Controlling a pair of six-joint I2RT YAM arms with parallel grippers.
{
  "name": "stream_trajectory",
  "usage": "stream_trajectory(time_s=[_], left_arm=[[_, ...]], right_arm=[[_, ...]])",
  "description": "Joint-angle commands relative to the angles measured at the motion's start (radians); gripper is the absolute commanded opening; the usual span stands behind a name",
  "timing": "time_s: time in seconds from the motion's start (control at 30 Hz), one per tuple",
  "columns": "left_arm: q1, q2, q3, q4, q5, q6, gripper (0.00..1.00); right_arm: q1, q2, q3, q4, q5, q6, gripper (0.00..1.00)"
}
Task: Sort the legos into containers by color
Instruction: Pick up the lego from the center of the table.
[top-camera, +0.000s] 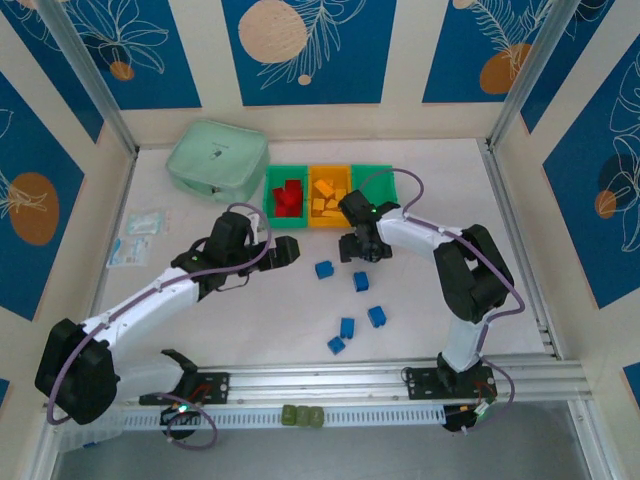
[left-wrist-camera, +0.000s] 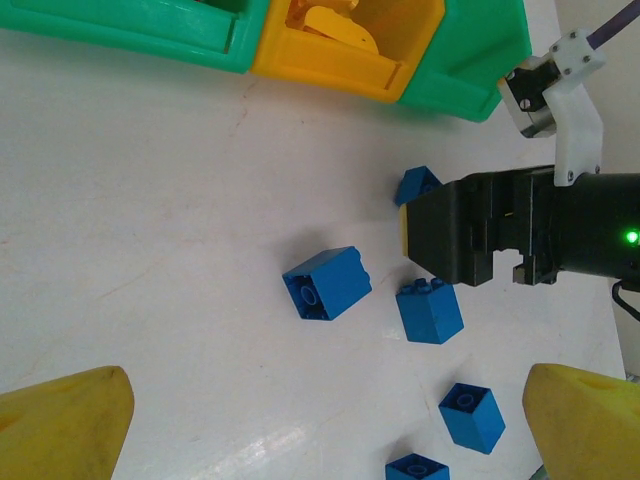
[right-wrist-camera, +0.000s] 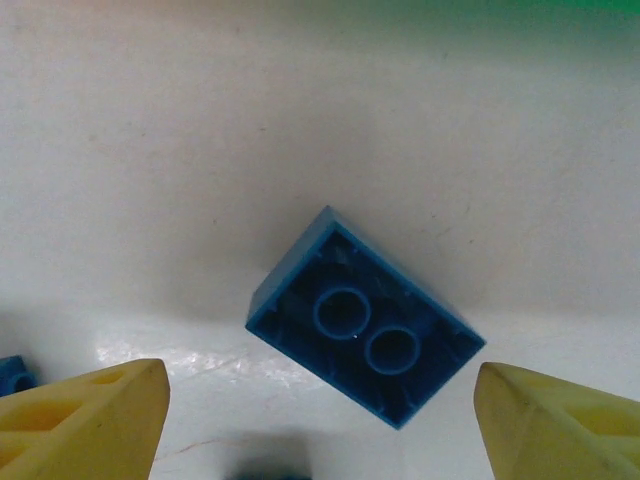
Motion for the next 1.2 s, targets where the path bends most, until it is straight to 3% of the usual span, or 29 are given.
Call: stream_trajectory(time_s=[0.0, 0.2, 0.63, 1.17], left_arm=[[-0.01, 0.016, 0.001, 0.025, -0.013, 0.0, 0.99], [-0.01, 0.022, 0.006, 0.023, -0.011, 0.0, 0.99], [-0.01, 0.02, 0.008, 0.01, -0.02, 0.001, 0.99], [-0.01, 0.033, 0.031, 0.009, -0.003, 0.005, 0.99]], right_arm=[[-0.008, 0.024, 0.037, -0.027, 0.06, -0.004, 0.79], [-0.034, 0.049, 0.061, -0.021, 0.054, -0.022, 0.68], [-0.038, 0.056, 0.033, 0.037, -0.056, -0.059, 0.6], [-0.002, 0.053, 0.026, 0.022, -0.051, -0.043, 0.34]])
